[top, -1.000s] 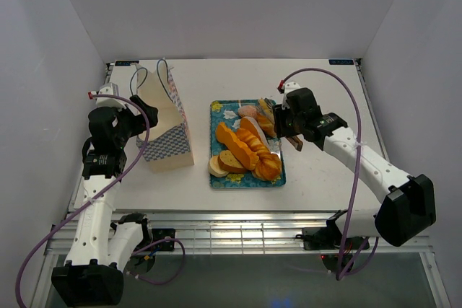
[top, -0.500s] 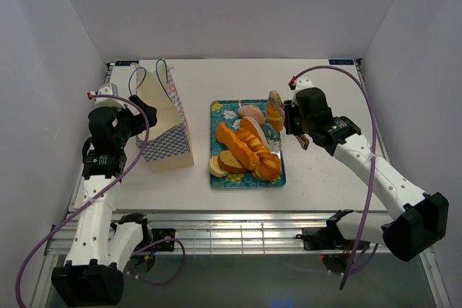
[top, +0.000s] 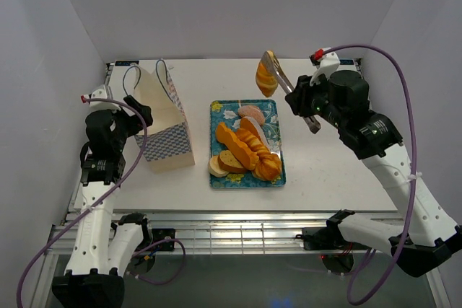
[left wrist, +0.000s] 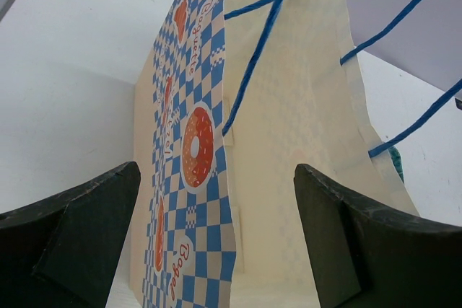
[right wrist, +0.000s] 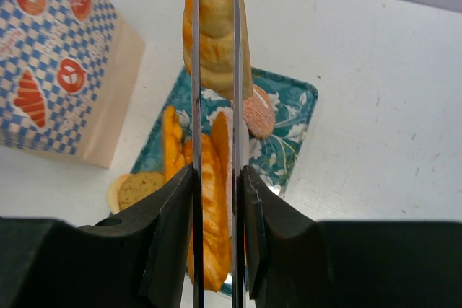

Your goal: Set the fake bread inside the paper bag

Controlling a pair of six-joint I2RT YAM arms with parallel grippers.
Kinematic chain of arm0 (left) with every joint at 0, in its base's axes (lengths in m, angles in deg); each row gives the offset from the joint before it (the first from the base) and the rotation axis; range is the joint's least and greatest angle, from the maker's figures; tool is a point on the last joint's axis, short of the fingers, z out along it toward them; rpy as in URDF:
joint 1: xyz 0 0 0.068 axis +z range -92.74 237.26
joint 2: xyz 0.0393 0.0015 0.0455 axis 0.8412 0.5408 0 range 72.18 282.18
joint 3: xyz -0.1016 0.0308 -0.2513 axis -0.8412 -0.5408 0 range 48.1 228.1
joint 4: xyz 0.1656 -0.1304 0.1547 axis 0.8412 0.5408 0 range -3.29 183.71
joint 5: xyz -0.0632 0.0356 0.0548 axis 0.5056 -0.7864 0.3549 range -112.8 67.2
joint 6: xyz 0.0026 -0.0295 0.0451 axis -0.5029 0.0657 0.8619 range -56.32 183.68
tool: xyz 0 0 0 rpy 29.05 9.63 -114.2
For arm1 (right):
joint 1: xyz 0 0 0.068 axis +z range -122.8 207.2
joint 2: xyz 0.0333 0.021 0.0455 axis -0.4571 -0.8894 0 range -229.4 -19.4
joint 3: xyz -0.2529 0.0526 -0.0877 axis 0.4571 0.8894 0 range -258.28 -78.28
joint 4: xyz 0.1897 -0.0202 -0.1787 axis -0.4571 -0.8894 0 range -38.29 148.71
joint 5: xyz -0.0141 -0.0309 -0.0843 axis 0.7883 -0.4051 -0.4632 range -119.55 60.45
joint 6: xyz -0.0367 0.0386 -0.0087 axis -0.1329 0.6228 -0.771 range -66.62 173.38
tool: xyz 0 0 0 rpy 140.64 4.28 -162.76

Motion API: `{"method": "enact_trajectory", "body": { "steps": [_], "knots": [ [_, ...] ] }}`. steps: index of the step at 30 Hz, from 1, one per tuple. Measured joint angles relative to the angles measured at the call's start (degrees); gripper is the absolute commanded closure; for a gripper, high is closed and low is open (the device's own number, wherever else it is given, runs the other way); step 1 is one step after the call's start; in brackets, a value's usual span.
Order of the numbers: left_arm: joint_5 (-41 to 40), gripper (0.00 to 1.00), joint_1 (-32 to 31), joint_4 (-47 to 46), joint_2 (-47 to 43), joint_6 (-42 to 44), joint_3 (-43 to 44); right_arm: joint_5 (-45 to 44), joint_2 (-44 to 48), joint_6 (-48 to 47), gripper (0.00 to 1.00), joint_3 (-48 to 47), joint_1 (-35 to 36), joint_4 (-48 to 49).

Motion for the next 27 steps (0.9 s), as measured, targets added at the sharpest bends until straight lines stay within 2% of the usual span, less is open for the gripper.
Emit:
{"method": "enact_trajectory", "body": {
  "steps": [9, 13, 19, 27],
  "knots": [
    [-3.2, 0.02, 0.0, 0.0, -2.9, 0.0, -0.1, 9.7, -1.6, -0.6, 0.69, -9.2, 3.3, 0.7],
    [-4.5, 0.02, 0.0, -0.1, -3.8, -0.1, -0.2, 14.0, -3.1, -0.5, 0.68, -10.0, 5.5, 4.3],
    [-6.1, 0.02, 0.0, -0.5, -7.6, -0.6, -1.2, 17.6, -7.4, -0.2, 0.68, -11.5, 12.4, 9.4],
    [-11.0, 0.02, 0.0, -1.4, -12.4, -1.2, -1.6, 17.3, -15.2, -0.3, 0.67, -19.1, 22.8, 12.4]
  ]
}}
